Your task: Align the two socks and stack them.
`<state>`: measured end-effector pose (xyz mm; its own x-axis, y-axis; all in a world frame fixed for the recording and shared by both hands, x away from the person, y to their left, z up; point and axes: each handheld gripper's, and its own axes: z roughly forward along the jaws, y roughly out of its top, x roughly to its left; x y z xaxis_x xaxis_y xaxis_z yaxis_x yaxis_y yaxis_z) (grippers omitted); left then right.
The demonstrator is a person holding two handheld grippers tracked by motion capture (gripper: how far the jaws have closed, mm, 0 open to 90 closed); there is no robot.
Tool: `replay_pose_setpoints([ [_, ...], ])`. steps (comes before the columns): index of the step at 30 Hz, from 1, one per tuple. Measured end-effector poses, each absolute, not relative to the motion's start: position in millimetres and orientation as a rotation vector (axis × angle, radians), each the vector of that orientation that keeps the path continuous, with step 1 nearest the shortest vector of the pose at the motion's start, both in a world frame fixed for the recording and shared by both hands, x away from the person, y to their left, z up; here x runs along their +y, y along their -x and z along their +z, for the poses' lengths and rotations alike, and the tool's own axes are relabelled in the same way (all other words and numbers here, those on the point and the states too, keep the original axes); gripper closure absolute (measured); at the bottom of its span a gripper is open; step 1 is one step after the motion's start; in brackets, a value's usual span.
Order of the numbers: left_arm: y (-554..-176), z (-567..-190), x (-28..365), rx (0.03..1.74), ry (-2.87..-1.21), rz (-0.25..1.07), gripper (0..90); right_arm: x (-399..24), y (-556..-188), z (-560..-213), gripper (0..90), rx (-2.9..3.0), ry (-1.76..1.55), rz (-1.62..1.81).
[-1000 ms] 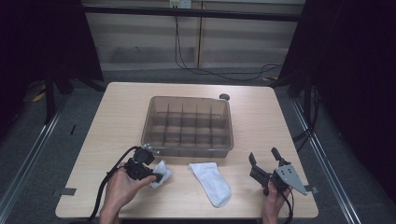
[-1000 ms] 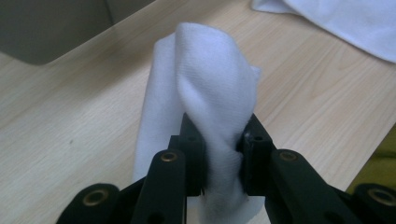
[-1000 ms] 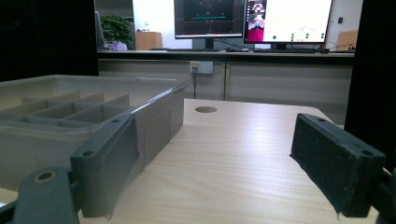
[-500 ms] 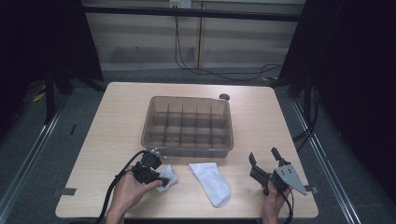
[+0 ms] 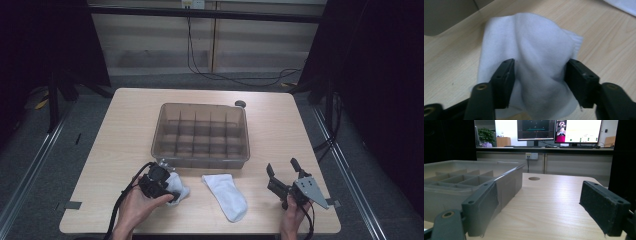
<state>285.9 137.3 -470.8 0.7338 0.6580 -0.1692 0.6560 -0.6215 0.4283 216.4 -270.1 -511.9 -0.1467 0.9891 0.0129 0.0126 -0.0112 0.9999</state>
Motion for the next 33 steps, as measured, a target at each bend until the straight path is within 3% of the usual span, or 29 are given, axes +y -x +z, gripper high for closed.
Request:
replay_pose_setpoints([
  [4,-285,-470,139,0.987,-2.465,0.002,28.6,-270,-216,-512,14.4,1.32,-1.154,1.321],
  [10,-284,-463,143,0.975,-2.407,0.028,27.2,-270,-216,-512,14.4,1.32,-1.154,1.322],
  [26,-274,-458,129,0.866,-2.181,0.186,46.2,-268,-222,-509,14.1,1.395,-1.221,1.276],
  [33,-271,-469,115,0.779,-2.162,0.19,49.3,-259,-219,-501,13.9,1.574,-1.322,1.197],
])
